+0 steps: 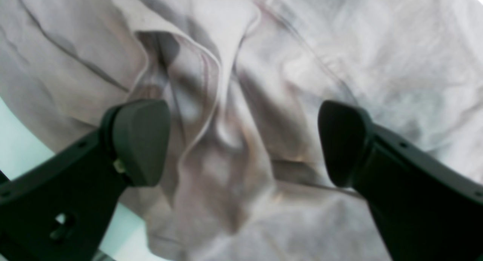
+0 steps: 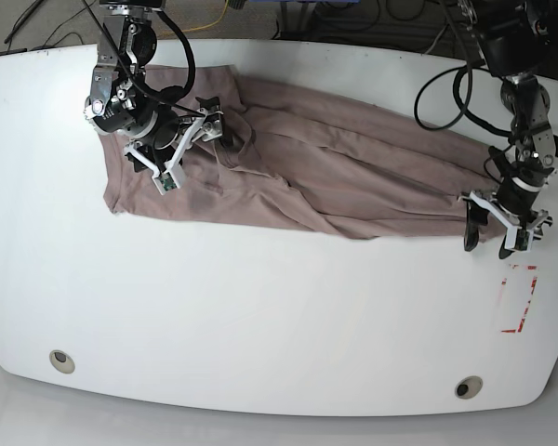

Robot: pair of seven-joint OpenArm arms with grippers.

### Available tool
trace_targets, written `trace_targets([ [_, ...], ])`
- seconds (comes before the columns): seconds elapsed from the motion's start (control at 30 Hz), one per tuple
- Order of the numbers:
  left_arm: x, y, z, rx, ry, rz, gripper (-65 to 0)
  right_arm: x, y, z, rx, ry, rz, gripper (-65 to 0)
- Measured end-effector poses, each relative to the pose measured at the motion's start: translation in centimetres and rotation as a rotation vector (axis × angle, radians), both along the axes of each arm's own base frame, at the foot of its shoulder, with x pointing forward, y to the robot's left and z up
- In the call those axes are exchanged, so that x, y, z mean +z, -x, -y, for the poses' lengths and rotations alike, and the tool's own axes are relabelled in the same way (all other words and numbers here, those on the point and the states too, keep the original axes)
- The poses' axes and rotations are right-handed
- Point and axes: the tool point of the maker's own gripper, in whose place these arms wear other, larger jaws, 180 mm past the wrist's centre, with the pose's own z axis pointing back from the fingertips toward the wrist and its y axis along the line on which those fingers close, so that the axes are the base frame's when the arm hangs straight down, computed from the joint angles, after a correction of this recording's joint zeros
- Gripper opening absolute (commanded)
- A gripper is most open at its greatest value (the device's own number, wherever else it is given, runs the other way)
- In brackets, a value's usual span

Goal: Layout the t-shirt on the table in an organized manner, then fold the t-shirt properly

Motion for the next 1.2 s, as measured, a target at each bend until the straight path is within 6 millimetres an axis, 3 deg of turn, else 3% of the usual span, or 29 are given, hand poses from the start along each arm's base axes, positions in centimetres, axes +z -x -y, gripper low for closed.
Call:
trace_targets([
  [0.43,-4.2,-3.2,0.5,0.027,0.128,-0.12,-24.8,0.1,-0.1,-0.3,0.007,-0.005,0.004,-5.7],
  [0.77,-4.9,-3.2,-0.8,0.059,0.146,-0.122,-24.8,0.1,-0.1,-0.3,0.007,-0.006,0.005,-5.7],
  [1.2,-6.0,-1.3,-2.7,0.072,0.113,-0.162,-24.8,0.1,-0.1,-0.2,0.003,-0.004,0.005,-5.7],
])
